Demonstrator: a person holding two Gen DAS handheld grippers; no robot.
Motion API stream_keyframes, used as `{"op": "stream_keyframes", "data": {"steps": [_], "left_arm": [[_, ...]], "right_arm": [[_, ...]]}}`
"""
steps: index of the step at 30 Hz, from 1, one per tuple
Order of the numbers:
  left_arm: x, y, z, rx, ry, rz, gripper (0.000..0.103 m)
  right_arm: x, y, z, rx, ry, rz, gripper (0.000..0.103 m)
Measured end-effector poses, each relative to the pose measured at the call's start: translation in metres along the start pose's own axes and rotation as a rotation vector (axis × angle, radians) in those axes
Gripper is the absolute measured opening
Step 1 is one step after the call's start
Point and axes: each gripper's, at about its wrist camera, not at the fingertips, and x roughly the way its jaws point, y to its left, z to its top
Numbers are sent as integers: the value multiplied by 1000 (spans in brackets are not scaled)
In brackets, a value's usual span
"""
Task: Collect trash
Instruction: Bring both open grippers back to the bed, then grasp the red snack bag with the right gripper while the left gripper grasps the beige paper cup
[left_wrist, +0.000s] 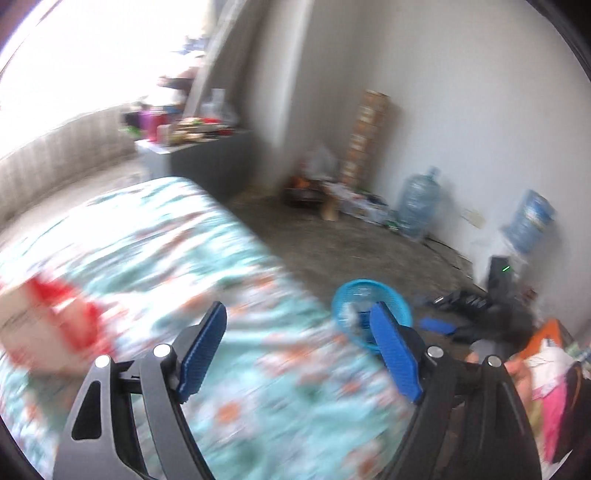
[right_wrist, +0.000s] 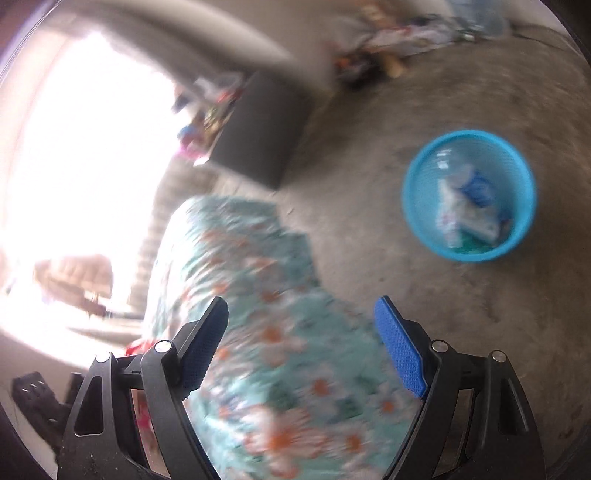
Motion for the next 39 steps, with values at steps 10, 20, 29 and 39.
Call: {"op": "stream_keyframes", "data": {"steps": [10, 20, 29, 39], "left_arm": [[-81, 109, -81, -279, -47, 214, 78], [-150, 163, -109, -425, -196, 257, 78], [-193, 212, -135, -549, -284, 270, 70], [-199, 232, -145, -604, -308, 249, 66]], "right_arm": [[32, 133, -41, -260, 129, 182, 66], [133, 274, -74, -365, 336, 341, 42], [167, 314, -151, -545, 515, 337, 43], [155, 287, -240, -750, 642, 236, 45]]}}
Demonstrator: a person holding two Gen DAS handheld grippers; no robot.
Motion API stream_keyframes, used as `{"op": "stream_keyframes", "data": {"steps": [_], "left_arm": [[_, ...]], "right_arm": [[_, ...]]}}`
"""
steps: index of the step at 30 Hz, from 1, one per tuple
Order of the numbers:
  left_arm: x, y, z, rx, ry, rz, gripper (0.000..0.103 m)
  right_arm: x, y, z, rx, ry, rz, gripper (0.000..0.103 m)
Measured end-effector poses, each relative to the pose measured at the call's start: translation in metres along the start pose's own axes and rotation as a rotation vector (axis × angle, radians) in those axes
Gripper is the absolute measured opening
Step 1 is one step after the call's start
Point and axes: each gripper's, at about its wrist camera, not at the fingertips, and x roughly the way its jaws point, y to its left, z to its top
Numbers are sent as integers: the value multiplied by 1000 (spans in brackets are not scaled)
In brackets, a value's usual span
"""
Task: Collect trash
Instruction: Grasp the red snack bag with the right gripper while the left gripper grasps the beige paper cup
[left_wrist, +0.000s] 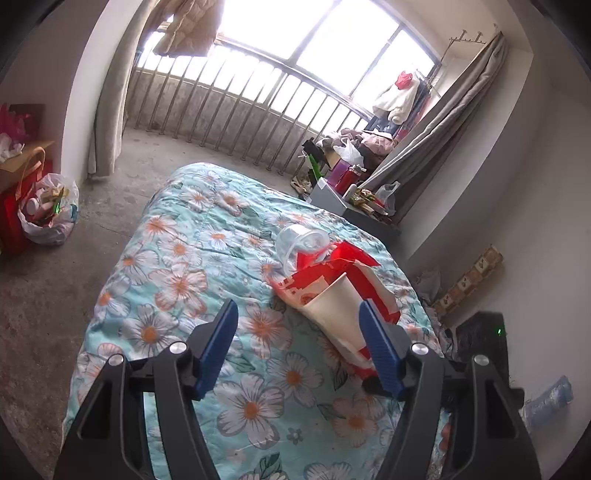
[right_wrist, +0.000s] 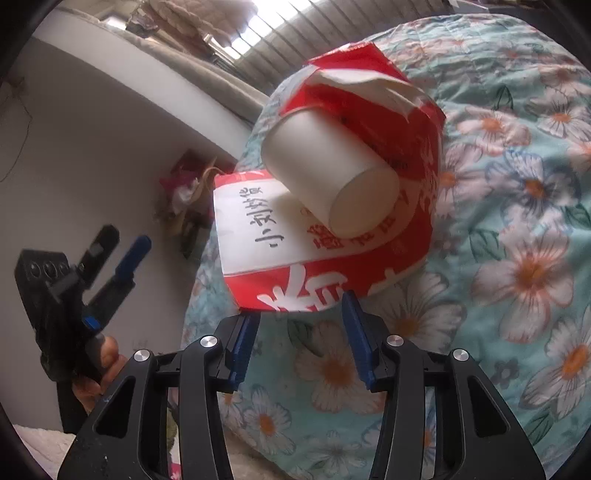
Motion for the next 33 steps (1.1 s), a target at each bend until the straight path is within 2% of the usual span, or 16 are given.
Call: {"op": "stream_keyframes", "data": {"steps": [3, 7, 10, 15, 20, 22, 25, 30, 33], "left_arm": [[3, -1, -3, 4, 9, -8, 66], [8, -4, -5, 0, 22, -20, 66], [10, -8, -5, 9, 21, -26, 66], [19, -15, -7, 24, 50, -34, 66], [45, -20, -19, -2, 159, -86, 66], [58, -18, -24, -41, 204, -102, 66], [81, -5, -26, -184, 260, -127, 66], [109, 20, -26, -415, 311, -185, 66], [123, 27, -27, -497, 336, -201, 66]], "right_arm": [[5, -1, -15, 23, 37, 23, 45], [0, 3, -22, 1, 34, -12, 45], [-24, 8, -19, -6, -24, -25, 45], [-57, 6, -2, -20, -153, -37, 52], [-71, -4, 1, 25, -207, -16, 55], [-67, -10, 2, 49, -210, -5, 55], [-62, -10, 4, 76, -215, 9, 56], [-68, -15, -2, 91, -223, 12, 58], [-70, -20, -3, 105, -224, 19, 58]]}}
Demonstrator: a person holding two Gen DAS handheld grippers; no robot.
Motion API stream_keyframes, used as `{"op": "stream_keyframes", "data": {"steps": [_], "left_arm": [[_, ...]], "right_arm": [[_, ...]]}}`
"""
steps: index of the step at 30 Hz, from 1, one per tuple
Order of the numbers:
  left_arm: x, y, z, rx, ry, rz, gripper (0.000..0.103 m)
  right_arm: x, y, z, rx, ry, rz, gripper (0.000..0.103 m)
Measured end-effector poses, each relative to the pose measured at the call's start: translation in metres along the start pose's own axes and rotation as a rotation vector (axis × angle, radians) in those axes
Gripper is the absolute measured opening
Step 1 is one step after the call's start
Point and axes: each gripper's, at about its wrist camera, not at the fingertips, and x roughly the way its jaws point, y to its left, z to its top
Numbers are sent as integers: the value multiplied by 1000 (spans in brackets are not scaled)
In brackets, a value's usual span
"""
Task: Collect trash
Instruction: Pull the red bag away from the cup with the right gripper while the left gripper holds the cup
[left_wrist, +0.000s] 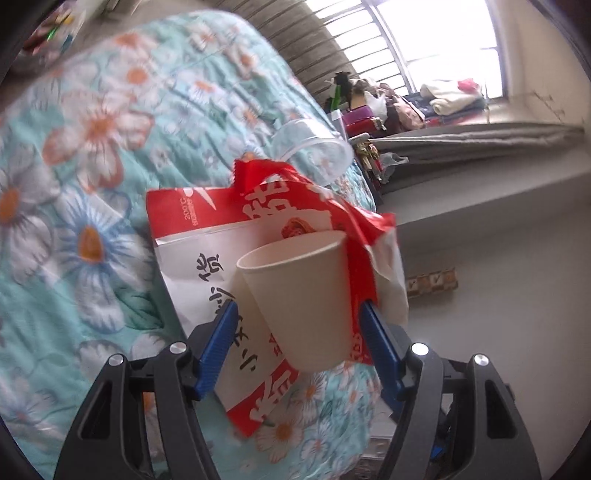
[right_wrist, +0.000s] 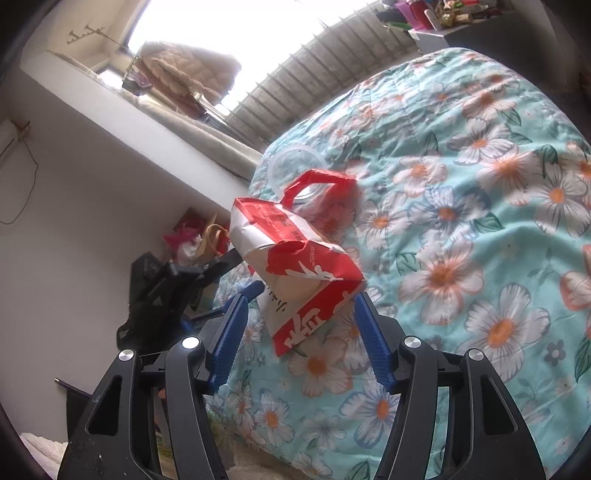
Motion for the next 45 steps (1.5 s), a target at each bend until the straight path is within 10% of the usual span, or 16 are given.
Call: {"op": "stream_keyframes", "data": {"steps": [7, 18, 36, 45], "left_arm": [[18, 19, 4, -154, -9, -77, 66], [15, 13, 3, -116, -39, -88, 57], [-48, -18, -38, 253, -172, 105, 56], [-61, -40, -72, 480, -220, 174, 56]], "right_arm": [[-2, -11, 0, 31, 1, 7, 59], [1, -26, 19, 126, 8, 73, 60], [114, -68, 88, 639, 152, 362, 61], [130, -87, 84, 764, 131, 400, 40]]}}
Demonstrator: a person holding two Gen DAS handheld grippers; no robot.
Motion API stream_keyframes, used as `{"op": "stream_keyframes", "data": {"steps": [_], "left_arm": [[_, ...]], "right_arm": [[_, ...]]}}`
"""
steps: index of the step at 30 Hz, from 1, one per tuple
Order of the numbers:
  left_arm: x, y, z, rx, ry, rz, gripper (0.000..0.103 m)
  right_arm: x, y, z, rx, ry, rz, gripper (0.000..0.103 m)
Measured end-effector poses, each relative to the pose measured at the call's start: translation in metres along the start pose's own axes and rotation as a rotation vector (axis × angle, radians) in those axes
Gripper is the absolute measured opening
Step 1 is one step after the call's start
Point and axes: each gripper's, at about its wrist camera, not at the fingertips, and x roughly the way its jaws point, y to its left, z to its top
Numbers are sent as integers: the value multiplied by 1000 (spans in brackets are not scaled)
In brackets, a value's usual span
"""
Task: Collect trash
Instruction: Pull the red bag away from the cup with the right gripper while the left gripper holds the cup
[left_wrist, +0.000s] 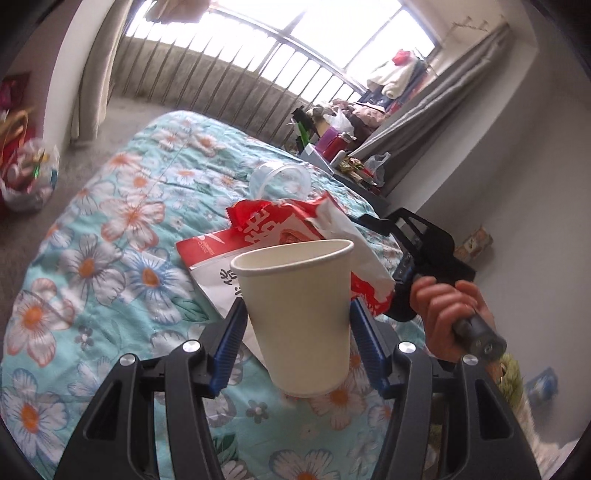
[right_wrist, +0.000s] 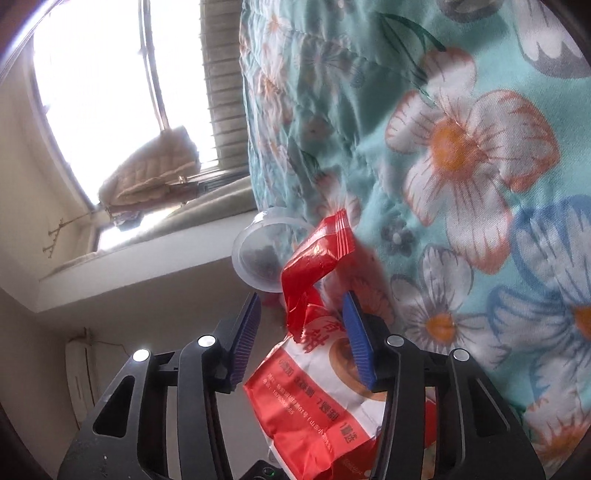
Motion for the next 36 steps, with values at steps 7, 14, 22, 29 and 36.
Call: {"op": "stream_keyframes", "data": {"steps": [7, 14, 22, 29, 36], "left_arm": [[-12, -18, -15, 108, -12, 0, 56], [-24, -33, -21, 170, -30, -45, 56], [-20, -36, -25, 166, -11, -53, 56], [-20, -37, -27, 182, -12, -51, 56], [-20, -47, -27, 227, -17, -67, 56]], "right_arm": [[-10, -13, 5, 35, 5, 81, 4], [-46, -15, -1, 32, -21, 156, 5], [-30, -36, 9, 128, 5, 92, 50], [-6, -32, 25, 130, 22, 63, 11], [-35, -17, 8, 66, -13, 172, 3]]}}
